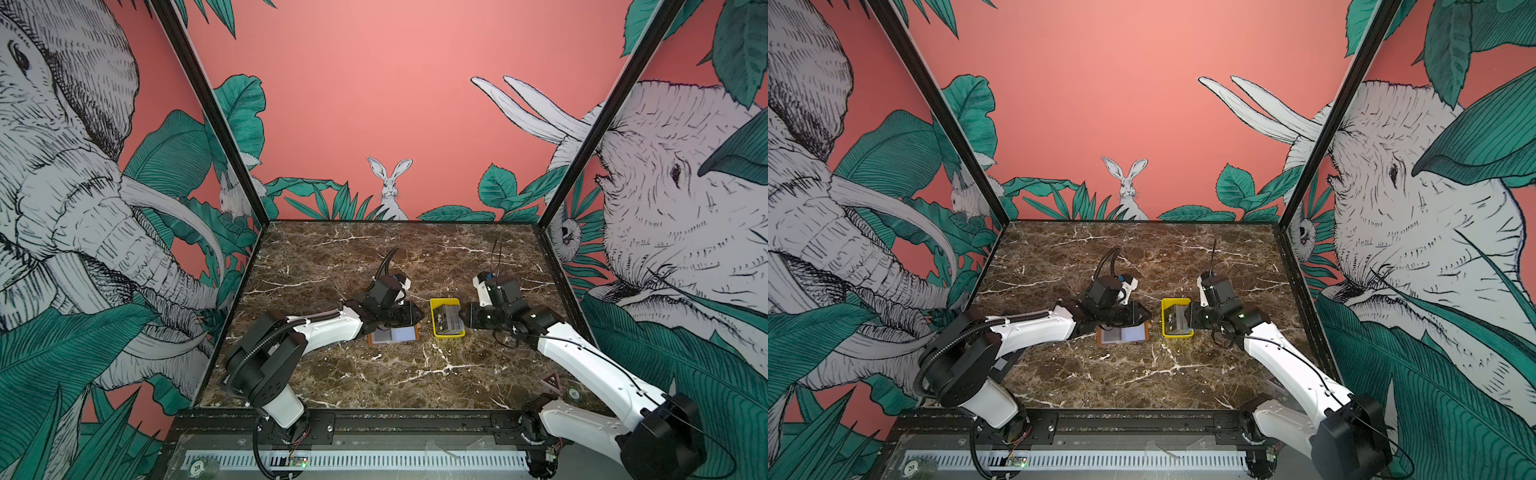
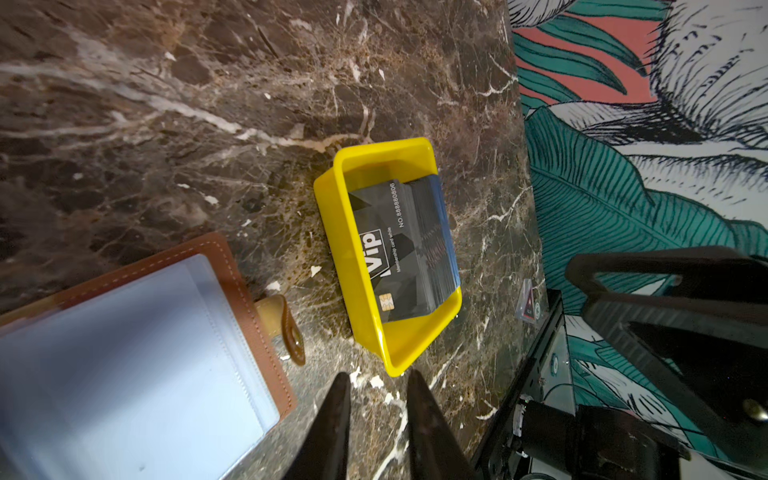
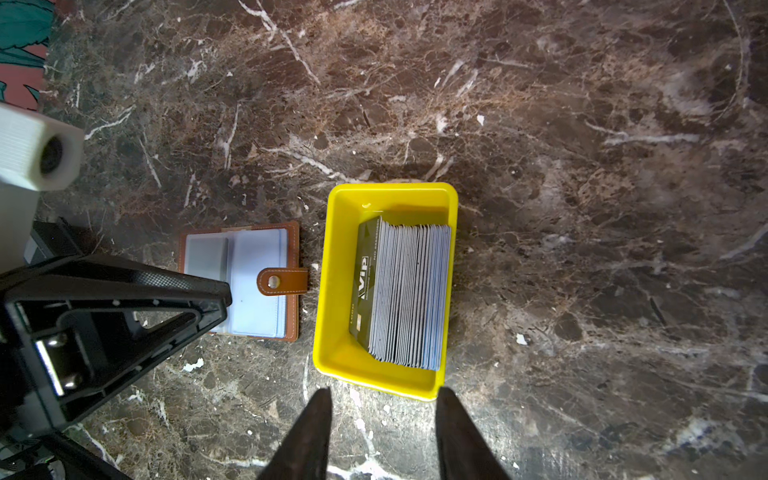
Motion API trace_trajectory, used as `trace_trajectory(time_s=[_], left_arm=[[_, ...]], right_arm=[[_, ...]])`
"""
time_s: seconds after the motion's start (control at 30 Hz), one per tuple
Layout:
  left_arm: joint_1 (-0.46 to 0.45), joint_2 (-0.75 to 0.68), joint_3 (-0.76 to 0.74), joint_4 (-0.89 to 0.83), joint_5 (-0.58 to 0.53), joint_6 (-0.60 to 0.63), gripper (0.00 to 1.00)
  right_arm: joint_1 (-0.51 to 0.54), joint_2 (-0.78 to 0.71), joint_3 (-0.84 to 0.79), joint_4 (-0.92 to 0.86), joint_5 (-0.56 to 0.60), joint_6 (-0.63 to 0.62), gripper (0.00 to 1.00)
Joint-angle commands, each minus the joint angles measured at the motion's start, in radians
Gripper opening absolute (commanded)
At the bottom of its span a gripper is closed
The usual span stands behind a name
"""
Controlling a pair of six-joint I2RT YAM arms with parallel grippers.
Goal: Put the credit cards into the card holder
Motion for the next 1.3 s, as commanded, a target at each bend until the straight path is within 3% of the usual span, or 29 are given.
trace_trajectory(time_s=[0.0, 0.23, 0.53, 0.9, 1.27], left_arm=[[-0.008, 0.029, 0.056, -0.010, 0.034, 0.012, 0.26], [-0.008, 0.115, 0.130, -0.045, 0.044, 0.016, 0.25], [-0.021, 0.189, 0.192, -0.027, 0.082, 0.000, 0.20], [-0.042, 0.261, 0.289, -0.114, 0.078, 0.009, 0.20], [-0.048, 0.315, 0.324, -0.150, 0.070, -0.013, 0.20]], right_arm=[[-0.026, 0.026, 0.002, 0.014, -0.025, -0.028, 0.50], [-0.044, 0.128, 0.023, 0.041, -0.133, -0.054, 0.63], [-0.045, 0.225, 0.021, 0.075, -0.152, -0.061, 0.63], [-0.044, 0.270, 0.018, 0.095, -0.121, -0.069, 0.64], [-0.043, 0.345, 0.002, 0.176, -0.163, -0.056, 0.65]])
